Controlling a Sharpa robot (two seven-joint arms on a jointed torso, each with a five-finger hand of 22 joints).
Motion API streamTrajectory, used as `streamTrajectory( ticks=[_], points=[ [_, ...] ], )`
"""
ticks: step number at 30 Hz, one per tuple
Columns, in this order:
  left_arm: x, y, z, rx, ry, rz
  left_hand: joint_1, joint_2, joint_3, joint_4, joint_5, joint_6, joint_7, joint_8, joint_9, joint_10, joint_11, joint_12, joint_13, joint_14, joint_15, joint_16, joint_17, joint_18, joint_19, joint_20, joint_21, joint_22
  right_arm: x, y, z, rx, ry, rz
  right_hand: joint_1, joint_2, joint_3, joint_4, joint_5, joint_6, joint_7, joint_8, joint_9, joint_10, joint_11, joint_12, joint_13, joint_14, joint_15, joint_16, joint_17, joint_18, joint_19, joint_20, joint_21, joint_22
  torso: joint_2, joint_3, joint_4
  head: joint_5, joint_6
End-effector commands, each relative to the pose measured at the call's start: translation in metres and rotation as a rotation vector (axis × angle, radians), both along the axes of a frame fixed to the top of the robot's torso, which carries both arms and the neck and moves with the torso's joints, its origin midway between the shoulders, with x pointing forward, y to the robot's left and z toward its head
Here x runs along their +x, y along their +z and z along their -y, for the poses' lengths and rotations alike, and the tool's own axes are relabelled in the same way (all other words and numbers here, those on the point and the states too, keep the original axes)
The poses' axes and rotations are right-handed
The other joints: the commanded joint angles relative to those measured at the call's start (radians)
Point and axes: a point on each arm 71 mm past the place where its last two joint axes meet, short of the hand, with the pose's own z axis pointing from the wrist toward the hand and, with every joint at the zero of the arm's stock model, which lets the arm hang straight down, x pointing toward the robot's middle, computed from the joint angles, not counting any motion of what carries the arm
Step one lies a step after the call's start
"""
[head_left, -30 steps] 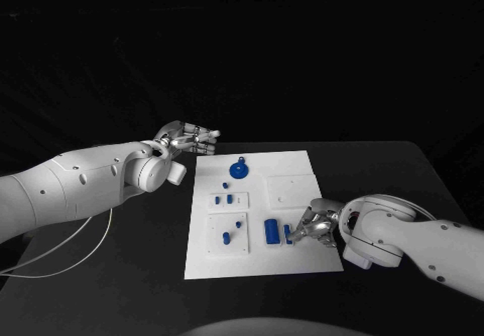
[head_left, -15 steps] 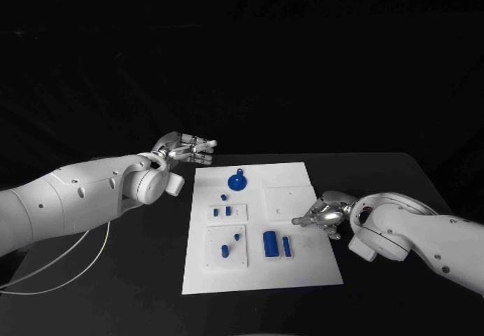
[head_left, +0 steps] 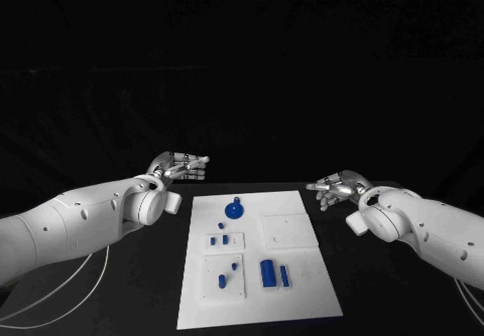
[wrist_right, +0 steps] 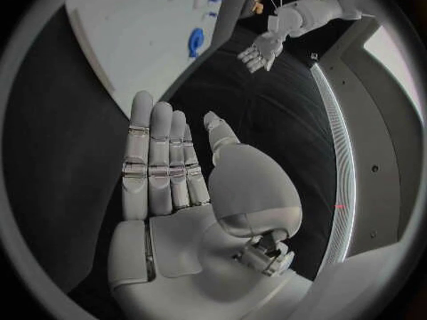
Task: Assemble the parts on the task board
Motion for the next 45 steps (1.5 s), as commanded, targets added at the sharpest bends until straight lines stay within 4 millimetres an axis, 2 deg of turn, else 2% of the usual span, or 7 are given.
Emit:
streamTrajectory(
  ticks=[1, 14, 15, 17, 21, 24, 45],
  points=[
    [0.008, 0.005, 0.001, -0.042, 0.043, 0.032, 0.001, 0.013, -0.002, -0.008, 0.005, -0.002, -0.01, -0.003, 0.0, -0.019, 0.001, 0.003, -0.001, -0.023, 0.003, -0.004, -0.002, 0.005, -0.017, 0.006, -0.006, -0.01, 0.012, 0.008, 0.006, 0.213, -0.037, 0.119, 0.013, 0.022, 0.025, -0.015, -0.045, -0.034, 0.029, -0.01, -0.056, -0.064, 0.051, -0.168, -0.184, -0.119, 0.064, -0.143, -0.125, -0.003, -0.17, 0.055, -0.025, -0.125, -0.01, 0.0023, 0.0026, 0.003, 0.033],
    [0.03, 0.008, 0.009, -0.064, 0.084, 0.053, 0.002, 0.023, 0.001, -0.02, 0.006, -0.059, -0.021, -0.004, -0.005, -0.087, -0.005, 0.002, -0.002, -0.103, 0.004, -0.006, -0.006, 0.106, -0.07, 0.103, -0.007, -0.066, 0.03, 0.004, 0.008, 0.397, -0.073, 0.166, -0.019, 0.036, 0.178, -0.077, -0.117, -0.04, 0.022, -0.007, -0.239, -0.131, 0.108, -0.322, -0.527, -0.249, 0.133, -0.269, -0.696, 0.177, -0.399, 0.295, -0.011, -0.626, -0.012, 0.0133, 0.0004, 0.015, 0.076],
    [0.029, 0.006, 0.009, -0.028, 0.076, 0.038, -0.398, 0.043, 0.067, -0.084, -0.142, -1.046, -0.129, -0.066, -0.066, -0.401, -0.115, -0.056, -0.06, -0.406, -0.116, -0.066, -0.068, -0.054, -1.047, -0.115, -0.077, -0.138, 0.03, 0.0, 0.011, 0.311, -0.106, 0.127, -0.368, -0.052, 0.042, 0.097, -0.348, -0.343, -0.1, -0.069, -0.3, -0.44, -0.031, -0.381, -0.585, -0.551, 0.002, -0.331, -0.756, -0.085, -1.357, 0.023, -0.086, -0.692, -0.014, 0.0085, 0.0012, 0.012, 0.071],
    [0.028, 0.005, 0.009, -0.029, 0.076, 0.038, -0.429, 0.043, 0.067, -0.084, -0.142, -1.046, -0.129, -0.066, -0.066, -0.427, -0.115, -0.056, -0.06, -1.126, -0.116, -0.066, -0.068, -0.054, -1.047, -0.115, -0.077, -0.138, 0.029, 0.0, 0.01, 0.313, -0.107, 0.129, -0.401, -0.052, 0.042, 0.097, -0.348, -1.049, -0.1, -0.069, -0.3, -0.468, -0.031, -0.381, -0.585, -1.262, 0.002, -0.331, -0.756, -0.085, -1.357, 0.023, -0.086, -0.692, -0.016, 0.0081, 0.0023, 0.011, 0.07],
    [0.023, 0.001, 0.014, -0.037, 0.077, 0.035, -0.554, 0.043, 0.067, -0.084, -0.142, -1.046, -0.129, -0.066, -0.066, -1.137, -0.115, -0.056, -0.06, -1.126, -0.116, -0.066, -0.068, -0.054, -1.047, -0.115, -0.077, -0.138, 0.026, 0.001, 0.005, 0.324, -0.108, 0.141, -1.202, -0.052, 0.042, 0.097, -0.348, -1.049, -0.1, -0.069, -0.3, -1.173, -0.031, -0.381, -0.585, -1.262, 0.002, -0.331, -0.756, -0.085, -1.357, 0.023, -0.086, -0.692, -0.032, 0.0047, 0.0117, -0.003, 0.057],
    [0.014, -0.006, 0.021, -0.051, 0.079, 0.031, -1.335, 0.043, 0.067, -0.084, -0.142, -1.046, -0.129, -0.066, -0.066, -1.137, -0.115, -0.056, -0.06, -1.126, -0.116, -0.066, -0.068, -0.054, -1.047, -0.115, -0.077, -0.138, 0.021, 0.002, -0.003, 0.343, -0.112, 0.159, -1.202, -0.052, 0.042, 0.097, -0.348, -1.049, -0.1, -0.069, -0.3, -1.173, -0.031, -0.381, -0.585, -1.262, 0.002, -0.331, -0.756, -0.085, -1.357, 0.023, -0.086, -0.692, -0.059, -0.0011, 0.0275, -0.024, 0.037],
    [-0.095, -0.032, 0.087, -0.171, 0.112, 0.009, -1.335, 0.043, 0.067, -0.084, -0.142, -1.046, -0.129, -0.066, -0.066, -1.137, -0.115, -0.056, -0.06, -1.126, -0.116, -0.066, -0.068, -0.054, -1.047, -0.115, -0.077, -0.138, -0.082, -0.004, -0.078, 0.485, -0.21, 0.186, -1.202, -0.052, 0.042, 0.097, -0.348, -1.049, -0.1, -0.069, -0.3, -1.173, -0.031, -0.381, -0.585, -1.262, 0.002, -0.331, -0.756, -0.085, -1.357, 0.023, -0.086, -0.692, -0.094, -0.0086, 0.0482, -0.053, 0.01]
  ],
)
